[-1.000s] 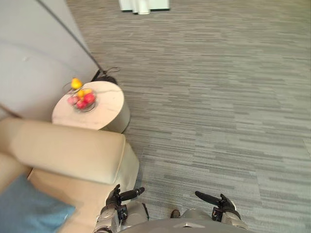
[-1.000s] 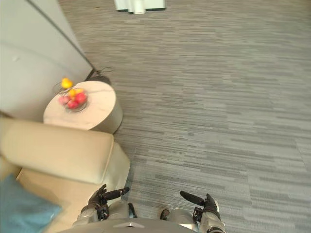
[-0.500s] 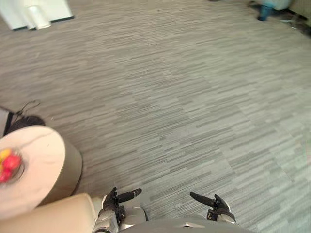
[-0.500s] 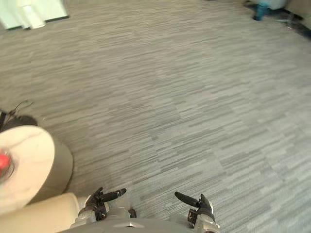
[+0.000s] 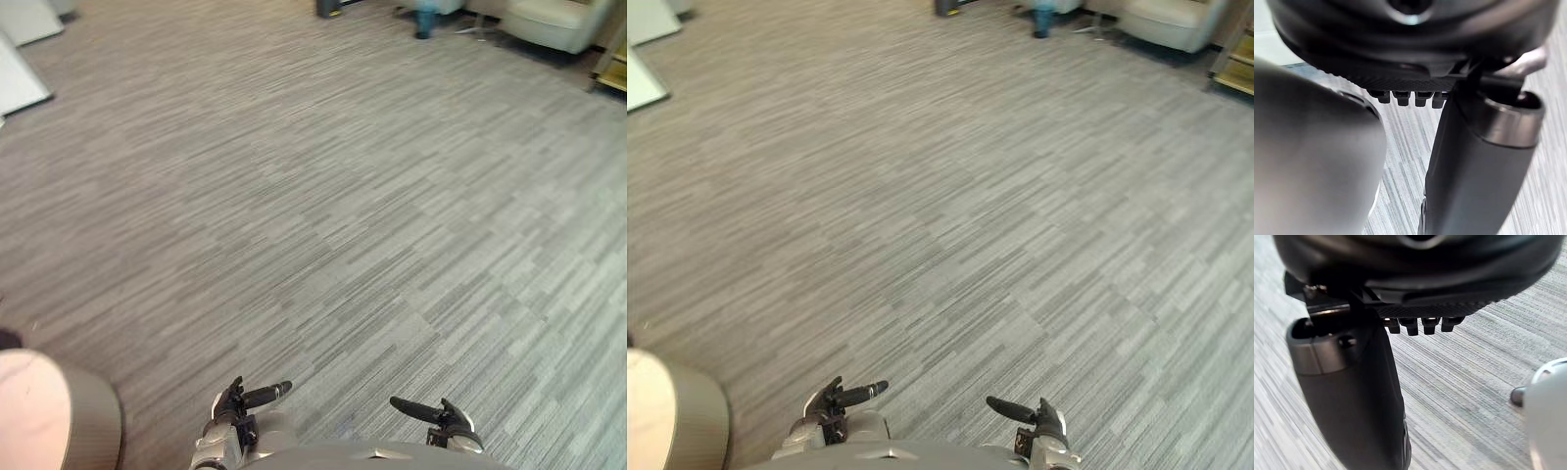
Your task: Pick up cushions and gather them together orderly.
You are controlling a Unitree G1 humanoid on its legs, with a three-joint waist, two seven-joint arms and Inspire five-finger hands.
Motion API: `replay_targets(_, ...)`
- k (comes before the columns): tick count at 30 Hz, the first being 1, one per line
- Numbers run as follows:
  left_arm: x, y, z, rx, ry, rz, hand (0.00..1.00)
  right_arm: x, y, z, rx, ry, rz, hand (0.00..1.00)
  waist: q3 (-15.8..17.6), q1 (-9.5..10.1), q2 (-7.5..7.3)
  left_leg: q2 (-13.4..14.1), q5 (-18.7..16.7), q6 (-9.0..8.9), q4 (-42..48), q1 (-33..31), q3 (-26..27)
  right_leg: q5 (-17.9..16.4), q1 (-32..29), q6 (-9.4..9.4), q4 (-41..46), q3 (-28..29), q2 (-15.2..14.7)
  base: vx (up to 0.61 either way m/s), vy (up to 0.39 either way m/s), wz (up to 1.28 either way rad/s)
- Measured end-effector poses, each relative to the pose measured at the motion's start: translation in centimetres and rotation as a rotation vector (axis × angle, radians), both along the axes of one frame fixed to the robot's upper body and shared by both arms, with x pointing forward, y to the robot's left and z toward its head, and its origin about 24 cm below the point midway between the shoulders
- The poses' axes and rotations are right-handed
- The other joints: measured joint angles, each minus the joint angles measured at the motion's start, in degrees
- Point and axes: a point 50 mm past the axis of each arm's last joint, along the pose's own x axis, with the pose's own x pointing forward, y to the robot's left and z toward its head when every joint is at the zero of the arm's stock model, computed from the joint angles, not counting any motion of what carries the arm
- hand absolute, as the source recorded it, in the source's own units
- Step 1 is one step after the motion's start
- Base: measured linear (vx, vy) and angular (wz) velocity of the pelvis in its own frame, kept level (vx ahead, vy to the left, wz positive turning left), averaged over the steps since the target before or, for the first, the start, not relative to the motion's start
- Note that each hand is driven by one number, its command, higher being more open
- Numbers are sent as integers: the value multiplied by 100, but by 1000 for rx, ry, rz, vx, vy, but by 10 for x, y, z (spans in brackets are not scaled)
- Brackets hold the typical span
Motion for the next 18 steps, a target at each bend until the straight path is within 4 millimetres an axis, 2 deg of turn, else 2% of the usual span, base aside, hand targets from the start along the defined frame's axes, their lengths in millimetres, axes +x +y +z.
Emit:
replay_targets(1,1,0,1,0,-7,-1,100,-2,4,-1,10,4,-1,100,9,27,-15,-275,146,-79,-722,-66,-244,-11,39,-1,-36,235,-65,155,60,-108)
replay_targets(2,1,-1,1,-1,-9,2,100,-3,5,-2,14,7,-1,100,17,43,-14,-355,260,-75,-1079,-70,-332,-43,73,-10,-61,354,-84,363,119,-158)
replay_targets(3,1,1,1,-9,-14,31,100,-4,8,-2,21,11,-1,100,37,137,-44,-488,925,-115,-1445,24,-467,-176,124,53,-89,702,-169,328,82,-159)
replay_targets(5,1,4,1,3,-13,30,100,-2,10,-2,29,-2,-3,100,3,79,-163,-528,931,-107,-1625,212,-262,-138,75,184,-86,959,-292,315,46,-111)
replay_targets(6,2,7,2,13,-14,24,100,-4,10,-2,33,-1,-15,100,25,9,-229,-517,826,-16,-1408,226,-241,-40,96,287,-74,1086,-340,330,83,-37)
replay_targets(8,2,14,3,27,-18,33,100,-12,12,-5,43,18,-34,100,-43,52,-428,-511,772,39,-836,175,-110,-30,174,292,109,1431,-443,286,92,-46)
replay_targets(9,-2,18,3,35,-14,47,100,-17,15,-6,52,24,-44,100,-167,106,-481,-630,545,89,-692,49,-92,-49,147,320,310,1524,-514,263,37,-63)
replay_targets(10,-8,14,1,33,1,39,100,-25,10,-7,42,34,-61,100,-366,113,-463,-632,506,152,-1246,205,-165,-112,-55,431,639,1518,-474,331,30,-80)
replay_targets(11,-10,14,0,22,8,53,100,-27,8,-7,36,38,-66,100,-404,136,-480,-612,379,114,-1329,350,-11,-294,-282,749,1248,1469,-518,231,8,-74)
replay_targets(12,-10,15,0,28,8,49,100,-27,9,-7,37,36,-60,100,-386,156,-552,-655,318,164,-1419,513,151,-349,-692,1162,2204,1346,-602,344,21,-67)
replay_targets(13,-9,17,1,36,7,39,100,-25,11,-7,46,30,-51,100,-344,131,-624,-686,273,220,-1471,724,276,-114,-1149,1701,3231,1146,-728,386,-3,-63)
replay_targets(14,-5,17,2,50,7,8,100,-28,7,-7,39,39,-60,100,-249,61,-630,-646,93,215,-1665,1210,338,632,-1701,2001,4583,704,-951,533,-12,-61)
replay_targets(15,-5,15,1,55,17,-25,100,-27,2,-6,31,24,-81,100,-150,47,-555,-537,-30,203,-1822,1691,375,377,-2053,1429,5347,114,-1170,475,-46,-61)
replay_targets(16,-7,12,0,55,28,-42,100,-24,-2,-4,19,8,-83,100,-127,13,-446,-400,-91,148,-2015,2012,428,186,-2332,1103,5500,-310,-1265,402,-43,-48)
replay_targets(17,-7,11,0,55,34,-53,100,-21,-4,-2,12,-6,-80,100,-128,-4,-403,-290,-100,132,-2181,2225,490,62,-2530,922,5458,-599,-1303,443,-93,-45)
replay_targets(18,-8,9,-1,56,41,-69,100,-13,-5,0,1,-30,-61,100,-99,-63,-346,-80,-87,110,-2519,2630,585,-119,-2874,678,4986,-1073,-1303,370,-114,-29)
